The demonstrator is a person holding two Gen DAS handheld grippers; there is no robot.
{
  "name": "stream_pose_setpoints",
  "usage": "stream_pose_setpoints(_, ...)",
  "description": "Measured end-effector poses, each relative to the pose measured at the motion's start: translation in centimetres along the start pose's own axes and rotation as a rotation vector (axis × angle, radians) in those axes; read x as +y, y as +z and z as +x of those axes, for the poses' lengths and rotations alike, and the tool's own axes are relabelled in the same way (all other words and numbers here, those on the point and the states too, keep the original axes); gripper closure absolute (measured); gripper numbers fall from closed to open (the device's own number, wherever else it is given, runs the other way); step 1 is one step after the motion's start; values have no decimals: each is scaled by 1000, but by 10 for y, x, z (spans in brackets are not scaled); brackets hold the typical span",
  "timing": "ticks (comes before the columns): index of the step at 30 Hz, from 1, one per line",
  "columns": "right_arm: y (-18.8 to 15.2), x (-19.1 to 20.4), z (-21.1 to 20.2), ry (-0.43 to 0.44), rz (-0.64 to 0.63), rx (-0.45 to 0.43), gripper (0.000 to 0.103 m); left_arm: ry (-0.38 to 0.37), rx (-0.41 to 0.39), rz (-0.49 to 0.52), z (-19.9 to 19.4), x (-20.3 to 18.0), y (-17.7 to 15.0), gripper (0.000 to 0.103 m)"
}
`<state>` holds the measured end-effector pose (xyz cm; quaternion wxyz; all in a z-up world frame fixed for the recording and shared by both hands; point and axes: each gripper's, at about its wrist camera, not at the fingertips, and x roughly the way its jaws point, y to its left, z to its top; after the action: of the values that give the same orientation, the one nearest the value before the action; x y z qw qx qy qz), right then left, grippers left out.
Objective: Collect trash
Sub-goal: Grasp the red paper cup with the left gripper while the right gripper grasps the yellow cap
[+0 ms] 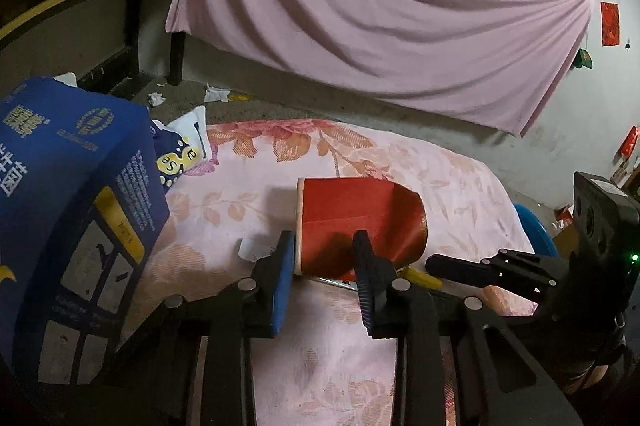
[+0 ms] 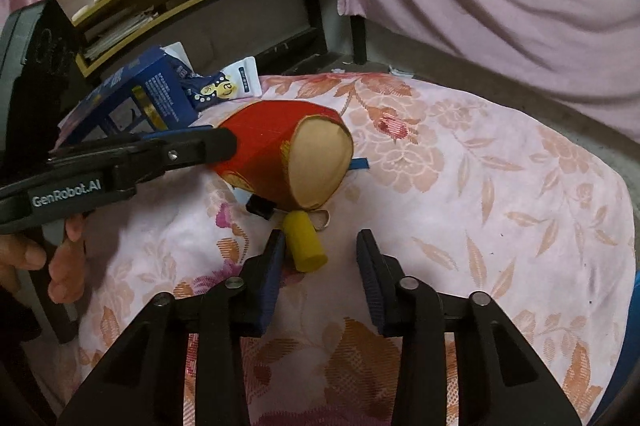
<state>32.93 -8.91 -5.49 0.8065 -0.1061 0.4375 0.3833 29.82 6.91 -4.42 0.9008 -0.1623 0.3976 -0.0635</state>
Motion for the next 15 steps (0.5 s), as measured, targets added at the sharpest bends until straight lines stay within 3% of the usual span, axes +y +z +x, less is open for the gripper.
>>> stream_pose_setpoints(4, -1, 0, -1, -1, 0, 3, 87, -17, 4, 5, 0, -3, -1, 92)
stream_pose_setpoints(7, -4, 0, -4, 0, 6, 2, 88, -23, 4, 23, -1, -7, -3, 102)
stream_pose_setpoints(15, -16, -3, -17, -13, 49, -16, 89, -72, -19, 59, -2, -20, -5, 102)
